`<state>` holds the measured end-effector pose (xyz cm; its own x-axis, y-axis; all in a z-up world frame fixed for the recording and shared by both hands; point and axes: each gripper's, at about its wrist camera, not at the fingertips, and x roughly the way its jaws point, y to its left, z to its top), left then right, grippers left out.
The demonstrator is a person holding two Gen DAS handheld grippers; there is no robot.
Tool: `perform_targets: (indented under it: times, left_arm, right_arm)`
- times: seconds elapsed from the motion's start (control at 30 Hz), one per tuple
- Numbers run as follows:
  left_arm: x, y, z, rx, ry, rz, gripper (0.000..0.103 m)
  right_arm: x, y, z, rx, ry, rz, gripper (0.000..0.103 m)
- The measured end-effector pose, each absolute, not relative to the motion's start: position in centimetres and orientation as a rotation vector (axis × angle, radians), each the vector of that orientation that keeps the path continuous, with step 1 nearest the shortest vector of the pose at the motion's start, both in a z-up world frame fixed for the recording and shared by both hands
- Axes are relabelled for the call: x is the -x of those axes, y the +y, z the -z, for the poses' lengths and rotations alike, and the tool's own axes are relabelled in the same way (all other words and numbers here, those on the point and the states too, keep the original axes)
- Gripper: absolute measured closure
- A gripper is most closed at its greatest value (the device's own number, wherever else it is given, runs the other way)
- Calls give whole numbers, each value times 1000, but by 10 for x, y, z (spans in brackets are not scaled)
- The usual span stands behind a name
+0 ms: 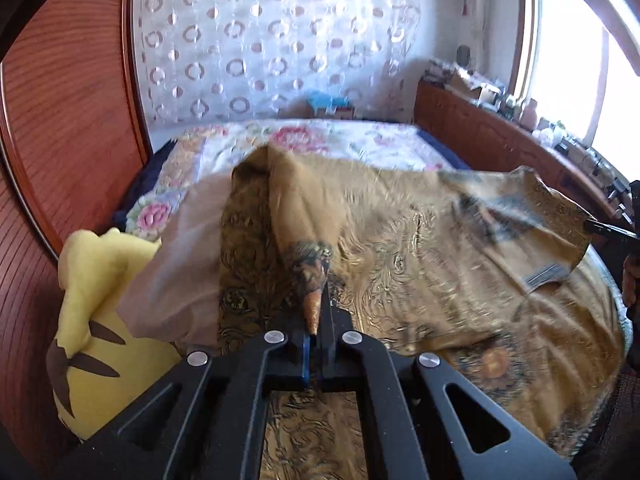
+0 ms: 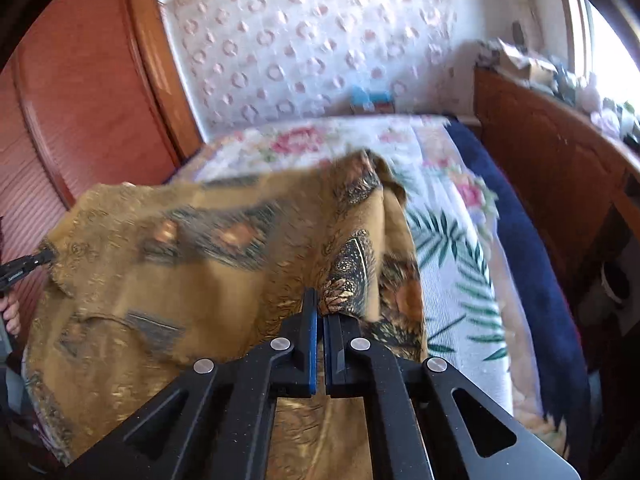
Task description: Fold small clothes
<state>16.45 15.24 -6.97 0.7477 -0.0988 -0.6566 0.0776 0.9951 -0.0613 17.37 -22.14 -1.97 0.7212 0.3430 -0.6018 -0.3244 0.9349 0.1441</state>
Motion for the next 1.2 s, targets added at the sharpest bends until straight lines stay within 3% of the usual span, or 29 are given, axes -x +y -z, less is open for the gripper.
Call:
perform_targets:
  times: [0.37, 0.63, 0.97, 1.1, 1.2]
  left_arm:
    - [-107, 163, 41, 120, 632, 136, 101]
    - [-58, 166, 65, 110, 675, 92, 101]
    - [-57, 164, 93, 114, 741, 46, 101]
    - [-54, 162, 89, 92, 731, 30, 86]
    - [-47, 162, 85, 88, 704, 27, 73]
  right_arm:
    - [-97, -242, -8, -16, 622, -435, 101]
    - [-49, -261, -8, 6, 668, -450, 101]
    - [-43, -258, 24, 9, 786, -404, 101]
    - [-39, -255, 19, 33, 781, -376, 93]
    - [-35, -255, 9, 42, 765, -373, 92]
